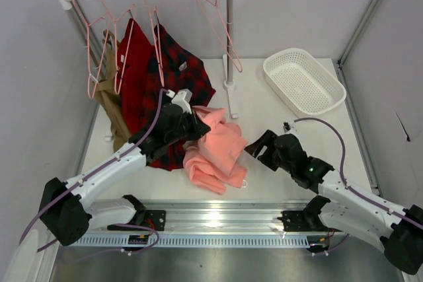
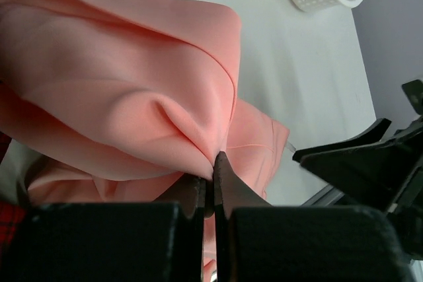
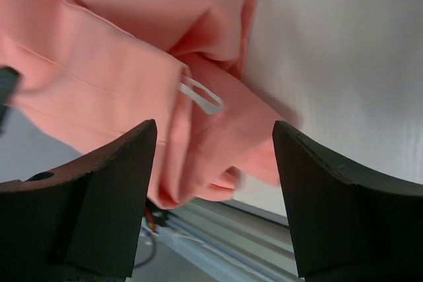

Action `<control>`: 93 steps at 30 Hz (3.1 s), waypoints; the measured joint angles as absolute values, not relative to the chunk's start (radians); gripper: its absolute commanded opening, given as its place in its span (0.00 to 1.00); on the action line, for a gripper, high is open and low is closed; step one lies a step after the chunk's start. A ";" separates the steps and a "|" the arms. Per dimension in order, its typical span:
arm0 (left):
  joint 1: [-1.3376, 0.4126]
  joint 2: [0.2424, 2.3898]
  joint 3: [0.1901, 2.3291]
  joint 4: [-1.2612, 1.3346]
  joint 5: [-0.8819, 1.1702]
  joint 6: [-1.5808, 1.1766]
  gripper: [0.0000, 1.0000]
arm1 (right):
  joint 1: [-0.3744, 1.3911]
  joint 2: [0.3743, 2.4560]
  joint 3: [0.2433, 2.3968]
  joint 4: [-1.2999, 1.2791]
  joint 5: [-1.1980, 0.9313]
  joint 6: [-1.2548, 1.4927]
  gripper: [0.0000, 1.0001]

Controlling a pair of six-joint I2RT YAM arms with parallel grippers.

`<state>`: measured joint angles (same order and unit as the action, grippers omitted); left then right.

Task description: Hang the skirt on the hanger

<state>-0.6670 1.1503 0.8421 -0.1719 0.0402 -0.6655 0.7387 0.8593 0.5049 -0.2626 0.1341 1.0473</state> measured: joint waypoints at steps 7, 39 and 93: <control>-0.667 1.135 0.781 -0.169 0.038 -0.718 0.00 | 0.740 0.778 0.453 -0.174 0.229 1.336 0.73; -0.666 1.097 0.724 -0.080 0.057 -0.768 0.00 | 0.804 0.868 0.324 -0.082 0.275 1.972 0.33; -1.039 1.365 1.106 -0.199 -0.262 -0.341 0.89 | 0.719 1.064 1.140 -0.440 0.336 0.729 0.00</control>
